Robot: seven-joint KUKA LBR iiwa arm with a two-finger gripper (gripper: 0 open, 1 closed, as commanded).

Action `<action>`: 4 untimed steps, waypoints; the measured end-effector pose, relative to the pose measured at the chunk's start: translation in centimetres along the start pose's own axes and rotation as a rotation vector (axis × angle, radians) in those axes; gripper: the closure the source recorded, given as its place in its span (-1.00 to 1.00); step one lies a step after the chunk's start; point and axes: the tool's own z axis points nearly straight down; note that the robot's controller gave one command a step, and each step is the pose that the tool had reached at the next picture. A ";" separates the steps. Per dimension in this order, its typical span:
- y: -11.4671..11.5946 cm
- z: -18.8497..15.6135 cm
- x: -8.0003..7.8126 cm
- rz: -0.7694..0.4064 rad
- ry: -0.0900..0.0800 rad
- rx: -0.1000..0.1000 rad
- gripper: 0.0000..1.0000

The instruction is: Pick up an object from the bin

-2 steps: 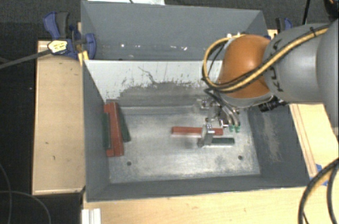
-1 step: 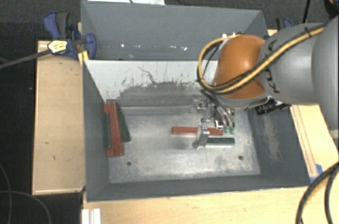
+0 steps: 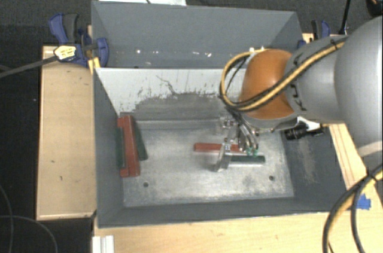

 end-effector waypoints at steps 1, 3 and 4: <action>0.0 -0.1 0.0 -0.002 -0.001 0.000 -1.00; 0.1 -8.4 -0.2 -0.007 -0.014 -0.003 1.00; 0.1 -11.1 -0.3 -0.010 -0.010 -0.002 1.00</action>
Offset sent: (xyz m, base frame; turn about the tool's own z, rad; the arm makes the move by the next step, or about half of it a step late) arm 0.0000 0.0000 0.0000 0.0000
